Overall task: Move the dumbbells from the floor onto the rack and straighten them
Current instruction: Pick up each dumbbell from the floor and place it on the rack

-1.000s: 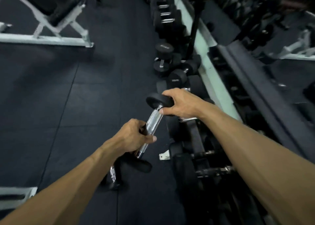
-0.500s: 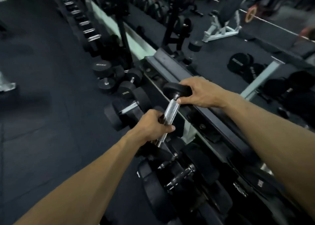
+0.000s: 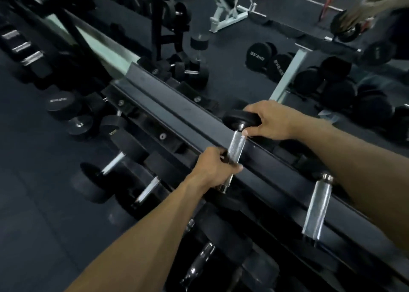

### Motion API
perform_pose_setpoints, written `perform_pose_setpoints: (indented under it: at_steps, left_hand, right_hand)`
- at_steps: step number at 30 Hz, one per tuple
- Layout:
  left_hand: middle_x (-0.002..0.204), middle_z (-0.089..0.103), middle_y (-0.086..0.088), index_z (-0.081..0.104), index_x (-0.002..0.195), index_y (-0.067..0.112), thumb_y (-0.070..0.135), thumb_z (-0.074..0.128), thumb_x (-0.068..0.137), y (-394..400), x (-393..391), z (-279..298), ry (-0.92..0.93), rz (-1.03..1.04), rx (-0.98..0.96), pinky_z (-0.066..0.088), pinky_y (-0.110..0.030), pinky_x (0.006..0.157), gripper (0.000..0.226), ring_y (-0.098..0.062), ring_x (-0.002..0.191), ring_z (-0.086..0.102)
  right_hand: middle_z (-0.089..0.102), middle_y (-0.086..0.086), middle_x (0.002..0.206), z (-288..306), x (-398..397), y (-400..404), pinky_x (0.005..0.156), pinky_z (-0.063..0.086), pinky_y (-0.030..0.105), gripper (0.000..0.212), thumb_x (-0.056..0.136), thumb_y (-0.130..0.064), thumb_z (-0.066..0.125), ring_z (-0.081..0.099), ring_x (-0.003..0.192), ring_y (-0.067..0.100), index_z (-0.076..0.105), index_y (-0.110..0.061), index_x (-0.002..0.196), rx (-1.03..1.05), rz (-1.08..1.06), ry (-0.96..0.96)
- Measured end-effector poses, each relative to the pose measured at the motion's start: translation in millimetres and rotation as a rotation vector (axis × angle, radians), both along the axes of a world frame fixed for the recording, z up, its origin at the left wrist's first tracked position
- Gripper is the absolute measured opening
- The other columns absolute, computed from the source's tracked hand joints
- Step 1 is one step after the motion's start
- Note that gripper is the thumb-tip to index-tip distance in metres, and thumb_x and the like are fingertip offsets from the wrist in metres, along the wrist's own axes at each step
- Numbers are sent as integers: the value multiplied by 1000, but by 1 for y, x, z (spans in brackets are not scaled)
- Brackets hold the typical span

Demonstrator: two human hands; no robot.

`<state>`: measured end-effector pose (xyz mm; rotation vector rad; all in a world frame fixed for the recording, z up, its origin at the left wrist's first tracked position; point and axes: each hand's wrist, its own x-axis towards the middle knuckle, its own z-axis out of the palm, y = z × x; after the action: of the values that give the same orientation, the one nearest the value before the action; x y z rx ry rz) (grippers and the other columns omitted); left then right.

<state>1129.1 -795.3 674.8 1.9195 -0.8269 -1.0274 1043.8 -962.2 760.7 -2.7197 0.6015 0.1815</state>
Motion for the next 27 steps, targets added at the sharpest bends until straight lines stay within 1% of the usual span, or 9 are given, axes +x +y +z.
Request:
perform_pose_setpoints:
  at_steps: [3, 5, 9, 13, 17, 19, 22, 24, 27]
  left_hand:
    - [73, 64, 5, 70, 90, 15, 29, 79, 75, -22, 4, -5, -5, -7, 29, 50, -27, 67, 23, -13, 69, 62]
    - [74, 65, 5, 69, 91, 17, 30, 79, 76, -32, 8, -10, -10, -14, 51, 47, -24, 63, 22, -11, 67, 61]
    - [80, 66, 3, 68, 93, 15, 31, 78, 76, -45, 11, -17, -52, -50, 119, 47, -25, 62, 25, -13, 74, 63]
    - [73, 61, 2, 66, 85, 12, 31, 78, 76, -55, 15, -16, -71, -89, 167, 41, -24, 58, 24, -13, 66, 57]
    - [80, 63, 0, 67, 90, 11, 33, 79, 76, -52, 19, -16, -65, -94, 171, 44, -26, 61, 29, -14, 71, 59]
    - [82, 66, -2, 67, 92, 12, 34, 79, 75, -50, 20, -16, -79, -90, 158, 48, -30, 63, 30, -18, 75, 62]
    - [90, 71, -7, 69, 95, 12, 33, 80, 74, -46, 20, -15, -104, -88, 123, 55, -41, 78, 32, -24, 85, 68]
    - [89, 71, -6, 70, 94, 13, 33, 79, 74, -43, 21, -15, -121, -82, 98, 56, -43, 81, 29, -22, 84, 68]
    - [89, 71, 0, 70, 95, 17, 35, 75, 78, -35, 22, -13, -159, -63, 56, 55, -41, 82, 26, -16, 85, 67]
  right_hand:
    - [71, -7, 79, -11, 2, -23, 78, 53, 33, 16, 84, -29, 75, 68, 76, 6, 64, -26, 96, 51, -27, 0]
    - [72, -8, 76, -20, 3, -33, 77, 51, 31, 16, 84, -29, 74, 67, 73, 2, 63, -29, 94, 82, -37, -7]
    - [68, -7, 77, -39, 1, -46, 73, 52, 31, 14, 83, -29, 74, 65, 76, 10, 65, -24, 91, 101, -78, -14]
    - [65, -6, 79, -48, -3, -56, 71, 51, 30, 13, 83, -31, 75, 64, 76, 13, 63, -26, 85, 146, -108, -7]
    - [67, -6, 81, -48, 1, -56, 71, 51, 29, 12, 84, -32, 74, 65, 76, 12, 62, -32, 84, 160, -116, 10]
    - [67, -6, 79, -46, 4, -55, 69, 49, 28, 12, 83, -33, 74, 65, 74, 12, 62, -31, 84, 156, -125, 27]
    - [67, -6, 77, -44, 7, -53, 66, 47, 26, 11, 83, -33, 74, 65, 72, 11, 63, -30, 84, 152, -127, 50]
    - [67, -7, 77, -41, 9, -50, 67, 48, 27, 12, 83, -33, 74, 65, 74, 12, 64, -29, 86, 128, -133, 61]
    - [68, -4, 79, -36, 14, -44, 71, 52, 30, 14, 84, -34, 72, 66, 78, 15, 64, -25, 91, 87, -137, 86]
